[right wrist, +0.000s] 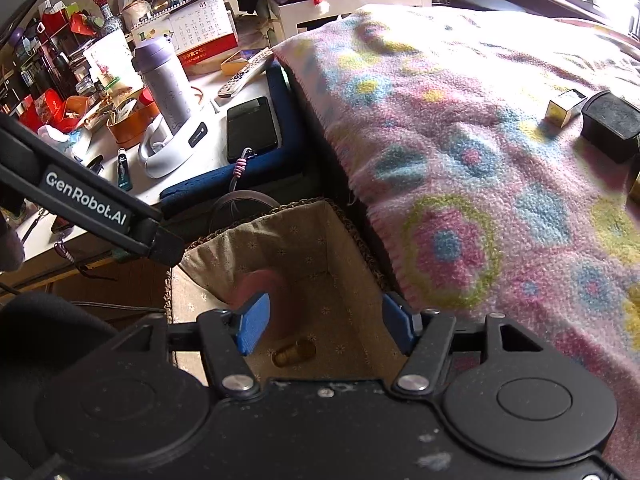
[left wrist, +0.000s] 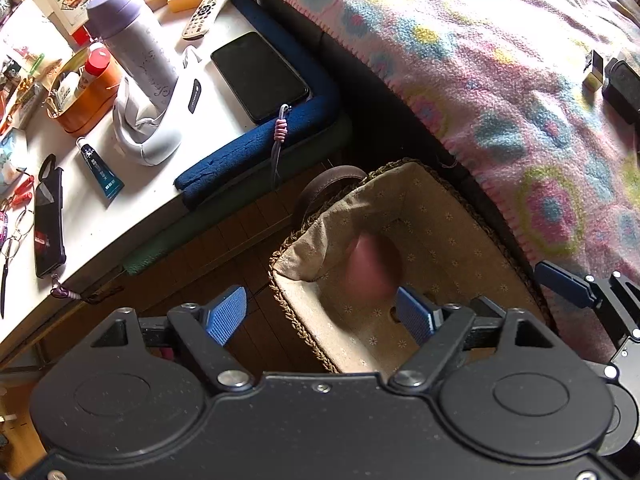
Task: Organize rigid objects
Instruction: 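Carry the vial and red lid to the basket and release both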
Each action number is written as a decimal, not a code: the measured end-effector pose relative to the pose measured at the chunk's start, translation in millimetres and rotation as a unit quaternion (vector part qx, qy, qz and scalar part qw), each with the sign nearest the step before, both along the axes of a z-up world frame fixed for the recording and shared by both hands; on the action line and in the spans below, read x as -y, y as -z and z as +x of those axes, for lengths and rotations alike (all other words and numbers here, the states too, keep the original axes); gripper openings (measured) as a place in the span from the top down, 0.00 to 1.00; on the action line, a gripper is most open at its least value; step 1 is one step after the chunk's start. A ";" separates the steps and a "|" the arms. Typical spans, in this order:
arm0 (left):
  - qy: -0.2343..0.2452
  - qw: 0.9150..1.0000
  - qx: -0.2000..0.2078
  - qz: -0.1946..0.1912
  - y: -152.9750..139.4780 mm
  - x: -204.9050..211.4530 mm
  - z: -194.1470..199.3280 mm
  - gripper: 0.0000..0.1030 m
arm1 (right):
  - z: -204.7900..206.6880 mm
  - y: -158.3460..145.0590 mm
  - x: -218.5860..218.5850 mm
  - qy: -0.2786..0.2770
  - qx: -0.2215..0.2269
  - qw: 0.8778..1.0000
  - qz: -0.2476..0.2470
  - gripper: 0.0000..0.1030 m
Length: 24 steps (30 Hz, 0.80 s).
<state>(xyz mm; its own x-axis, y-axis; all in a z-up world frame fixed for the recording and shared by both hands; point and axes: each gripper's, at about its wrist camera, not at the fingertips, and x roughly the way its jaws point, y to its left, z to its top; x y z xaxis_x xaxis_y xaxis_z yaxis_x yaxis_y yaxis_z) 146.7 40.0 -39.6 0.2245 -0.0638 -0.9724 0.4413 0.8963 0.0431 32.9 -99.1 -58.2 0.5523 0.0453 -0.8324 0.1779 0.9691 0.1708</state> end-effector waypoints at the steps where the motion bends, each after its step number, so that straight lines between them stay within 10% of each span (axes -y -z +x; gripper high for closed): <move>1: 0.000 1.000 -0.001 0.000 0.2 -0.1 0.3 0.24 | 0.0 0.2 0.1 -0.001 -0.001 1.000 0.000 0.39; 24: 0.001 1.000 0.003 0.008 -0.1 -0.1 -0.3 0.23 | -0.6 3.3 0.9 -0.003 -0.005 1.000 0.001 0.34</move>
<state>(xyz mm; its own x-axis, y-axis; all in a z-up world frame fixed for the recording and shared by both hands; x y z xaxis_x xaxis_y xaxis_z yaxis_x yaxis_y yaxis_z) 146.4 40.2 -39.5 0.2309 -0.0487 -0.9718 0.4430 0.8945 0.0604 32.3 -100.0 -61.5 0.5440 0.0507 -0.8375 0.1736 0.9698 0.1714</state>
